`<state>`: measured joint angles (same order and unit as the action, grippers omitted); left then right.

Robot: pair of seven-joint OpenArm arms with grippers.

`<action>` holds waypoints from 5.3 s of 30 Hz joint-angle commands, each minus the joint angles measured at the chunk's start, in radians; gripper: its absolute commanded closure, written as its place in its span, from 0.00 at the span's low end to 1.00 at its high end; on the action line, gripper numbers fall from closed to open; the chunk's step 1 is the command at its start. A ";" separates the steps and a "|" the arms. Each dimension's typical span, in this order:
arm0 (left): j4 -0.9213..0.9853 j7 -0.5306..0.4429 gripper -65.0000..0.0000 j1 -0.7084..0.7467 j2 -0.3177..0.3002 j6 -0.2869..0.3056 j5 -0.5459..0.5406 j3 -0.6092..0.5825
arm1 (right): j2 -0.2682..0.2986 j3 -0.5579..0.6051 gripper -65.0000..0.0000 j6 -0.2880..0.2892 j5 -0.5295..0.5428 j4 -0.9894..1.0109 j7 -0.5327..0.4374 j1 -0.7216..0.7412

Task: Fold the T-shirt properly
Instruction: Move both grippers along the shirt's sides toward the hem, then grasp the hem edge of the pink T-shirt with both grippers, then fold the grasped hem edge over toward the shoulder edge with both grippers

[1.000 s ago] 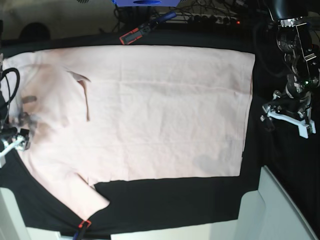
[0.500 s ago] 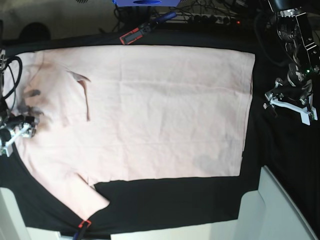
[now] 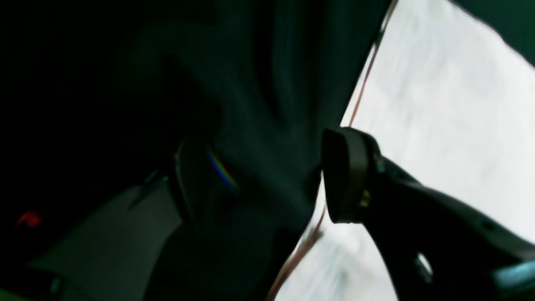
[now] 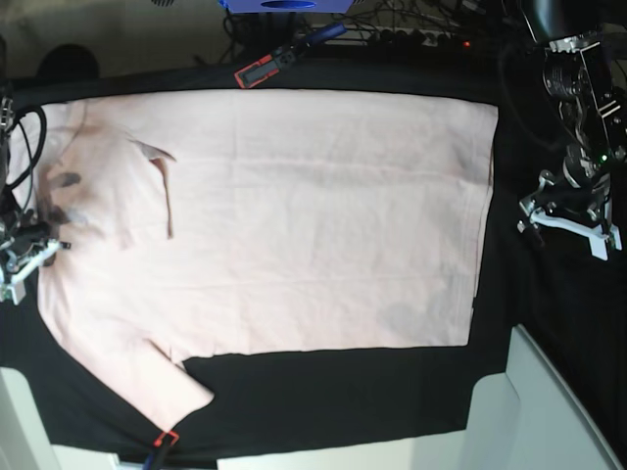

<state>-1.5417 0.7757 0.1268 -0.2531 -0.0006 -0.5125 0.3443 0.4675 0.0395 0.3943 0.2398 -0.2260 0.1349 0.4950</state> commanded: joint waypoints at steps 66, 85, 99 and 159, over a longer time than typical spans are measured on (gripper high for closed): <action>0.722 0.018 0.03 -0.570 0.048 0.116 0.185 0.002 | 0.012 0.004 0.99 -0.005 -0.012 -0.003 0.035 -0.003; 0.978 -0.163 0.04 -0.628 0.065 0.116 0.188 -0.100 | 0.015 0.004 0.99 -0.005 -0.012 -0.003 0.038 -0.006; 0.981 -0.163 0.64 -0.616 0.090 0.116 0.180 -0.181 | 0.017 0.004 0.99 -0.005 -0.012 -0.003 0.038 -0.006; 0.271 0.204 1.00 -0.502 0.153 0.116 0.179 -0.040 | 0.041 -0.152 1.00 -0.011 -0.010 -0.209 0.056 -0.006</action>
<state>-1.2503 0.9985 -0.3489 -0.0914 0.1101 -0.3214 0.3035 0.4774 -0.1040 0.3985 0.2073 -0.4099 0.2550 0.4500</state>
